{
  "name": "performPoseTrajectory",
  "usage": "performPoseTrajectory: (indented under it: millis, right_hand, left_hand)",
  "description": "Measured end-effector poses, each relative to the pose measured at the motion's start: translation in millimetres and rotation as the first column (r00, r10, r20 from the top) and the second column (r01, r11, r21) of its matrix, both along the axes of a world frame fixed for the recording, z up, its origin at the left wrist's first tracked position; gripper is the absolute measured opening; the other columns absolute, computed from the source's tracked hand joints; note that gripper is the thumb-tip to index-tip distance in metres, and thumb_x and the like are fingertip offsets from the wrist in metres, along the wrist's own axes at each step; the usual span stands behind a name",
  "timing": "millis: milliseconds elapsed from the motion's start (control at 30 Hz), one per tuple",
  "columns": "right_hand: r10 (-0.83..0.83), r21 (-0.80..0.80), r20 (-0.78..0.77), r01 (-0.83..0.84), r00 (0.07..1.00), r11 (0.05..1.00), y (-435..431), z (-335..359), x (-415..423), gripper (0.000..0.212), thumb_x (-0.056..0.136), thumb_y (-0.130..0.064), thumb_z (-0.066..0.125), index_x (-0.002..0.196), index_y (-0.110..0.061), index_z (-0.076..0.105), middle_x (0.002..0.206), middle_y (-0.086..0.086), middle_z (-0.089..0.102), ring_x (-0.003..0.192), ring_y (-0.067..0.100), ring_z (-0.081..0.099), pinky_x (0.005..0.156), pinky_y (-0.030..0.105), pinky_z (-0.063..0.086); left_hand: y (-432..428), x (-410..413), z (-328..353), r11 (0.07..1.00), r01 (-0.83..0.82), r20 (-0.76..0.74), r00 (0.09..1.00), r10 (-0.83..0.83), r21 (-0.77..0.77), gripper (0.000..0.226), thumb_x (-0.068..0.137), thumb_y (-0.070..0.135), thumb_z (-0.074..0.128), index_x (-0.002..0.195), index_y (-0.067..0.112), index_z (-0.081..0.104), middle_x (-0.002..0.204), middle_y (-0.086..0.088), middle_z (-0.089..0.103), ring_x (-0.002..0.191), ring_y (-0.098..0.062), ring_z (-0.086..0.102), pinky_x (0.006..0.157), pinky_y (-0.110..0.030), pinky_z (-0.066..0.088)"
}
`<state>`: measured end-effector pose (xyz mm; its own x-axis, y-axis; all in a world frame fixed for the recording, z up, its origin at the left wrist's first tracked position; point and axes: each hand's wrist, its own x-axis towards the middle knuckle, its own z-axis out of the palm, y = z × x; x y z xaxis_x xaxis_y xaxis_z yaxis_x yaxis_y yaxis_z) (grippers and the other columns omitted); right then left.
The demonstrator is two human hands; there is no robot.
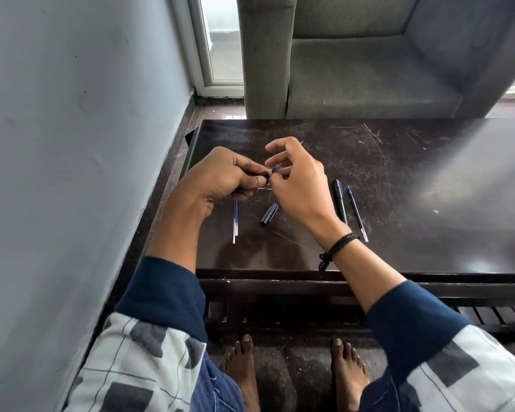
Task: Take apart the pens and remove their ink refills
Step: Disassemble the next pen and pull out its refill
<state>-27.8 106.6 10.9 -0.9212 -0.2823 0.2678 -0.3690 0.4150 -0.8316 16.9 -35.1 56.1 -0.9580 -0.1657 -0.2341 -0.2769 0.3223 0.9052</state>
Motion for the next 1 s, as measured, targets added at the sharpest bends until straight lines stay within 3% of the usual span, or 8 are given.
performPoseTrajectory:
  millis: [133, 200, 333, 400, 467, 533, 733, 1000]
  right_hand:
    - [-0.072, -0.123, 0.075, 0.081, 0.995, 0.989, 1.9, 2.3, -7.7, 0.031, 0.087, -0.007, 0.069, 0.108, -0.029, 0.063, 0.104, -0.008, 0.066, 0.073, 0.002, 0.065, 0.072, 0.024, 0.054]
    - [-0.096, -0.177, 0.114, 0.115, 0.989, 0.977, 4.4, 2.8, -10.3, 0.03, 0.088, -0.011, 0.073, 0.111, -0.027, 0.065, 0.111, -0.008, 0.062, 0.075, 0.001, 0.062, 0.075, 0.019, 0.052]
    - [-0.152, -0.253, 0.188, 0.197, 0.97, 0.947, 7.0, 2.5, -11.7, 0.038, 0.083, -0.009, 0.077, 0.11, -0.03, 0.062, 0.119, -0.006, 0.048, 0.098, -0.003, 0.052, 0.081, 0.015, 0.048]
    - [-0.156, -0.284, 0.235, 0.221, 0.959, 0.933, 7.0, 2.2, -12.9, 0.044, 0.08, -0.006, 0.079, 0.107, -0.035, 0.058, 0.12, -0.003, 0.05, 0.103, 0.004, 0.055, 0.081, 0.019, 0.051]
    - [-0.145, -0.334, 0.314, 0.252, 0.938, 0.908, 6.9, 1.7, -14.5, 0.052, 0.076, -0.003, 0.081, 0.104, -0.038, 0.055, 0.118, 0.0, 0.054, 0.106, 0.02, 0.063, 0.088, 0.034, 0.057]
    - [-0.103, -0.417, 0.403, 0.283, 0.909, 0.864, 7.9, 1.1, -16.6, 0.058, 0.075, 0.006, 0.077, 0.111, -0.031, 0.051, 0.11, 0.005, 0.061, 0.098, 0.025, 0.069, 0.088, 0.044, 0.06]
    - [-0.017, -0.593, 0.488, 0.346, 0.872, 0.727, 11.7, 5.7, -19.5, 0.065, 0.081, 0.018, 0.063, 0.124, -0.023, 0.037, 0.087, 0.009, 0.069, 0.067, 0.013, 0.066, 0.081, 0.035, 0.06]
    - [-0.094, -0.579, 0.429, 0.354, 0.898, 0.734, 13.4, 9.5, -18.6, 0.067, 0.085, 0.015, 0.062, 0.127, -0.027, 0.031, 0.082, 0.003, 0.07, 0.063, 0.007, 0.066, 0.083, 0.042, 0.06]
  left_hand:
    - [-1.5, -0.9, -1.8, 1.0, 0.001, 0.003, 1.0, -0.001, -0.011, 0.024, 0.088, -0.004, 0.071, 0.11, 0.003, 0.076, 0.099, -0.021, 0.072, 0.068, -0.014, 0.06, 0.059, -0.015, 0.055]
    - [-2.1, -2.6, -3.5, 1.0, 0.005, 0.004, 1.0, -0.005, -0.024, 0.021, 0.087, -0.001, 0.073, 0.106, 0.008, 0.077, 0.094, -0.016, 0.073, 0.061, -0.007, 0.061, 0.06, -0.016, 0.056]
    - [-1.2, -3.9, -5.9, 1.0, 0.017, 0.008, 1.0, -0.016, -0.026, 0.02, 0.086, -0.001, 0.074, 0.1, 0.013, 0.078, 0.095, -0.014, 0.075, 0.06, -0.006, 0.062, 0.066, -0.02, 0.058]
    - [-1.1, -4.1, -7.2, 0.999, 0.025, 0.012, 1.0, -0.025, -0.043, 0.021, 0.086, 0.0, 0.075, 0.101, 0.014, 0.078, 0.097, -0.014, 0.077, 0.061, -0.006, 0.062, 0.07, -0.022, 0.059]
    - [-1.5, -4.1, -7.8, 0.998, 0.031, 0.012, 0.999, -0.03, -0.052, 0.021, 0.085, 0.001, 0.075, 0.102, 0.014, 0.078, 0.097, -0.014, 0.077, 0.061, -0.006, 0.062, 0.07, -0.023, 0.059]
    - [-1.6, -4.9, -8.0, 0.998, 0.034, 0.011, 0.999, -0.033, -0.05, 0.021, 0.086, 0.001, 0.075, 0.101, 0.014, 0.078, 0.093, -0.013, 0.076, 0.061, -0.006, 0.062, 0.068, -0.021, 0.058]
    - [-2.1, -6.5, -8.1, 0.999, 0.018, -0.012, 1.0, -0.019, -0.047, 0.019, 0.087, 0.0, 0.074, 0.1, 0.013, 0.078, 0.085, -0.008, 0.073, 0.06, -0.005, 0.06, 0.063, -0.018, 0.056]
    - [-1.8, -6.4, -9.6, 0.997, 0.018, -0.012, 1.0, -0.019, -0.068, 0.018, 0.087, 0.0, 0.073, 0.102, 0.009, 0.077, 0.09, -0.011, 0.072, 0.062, -0.008, 0.057, 0.059, -0.017, 0.053]
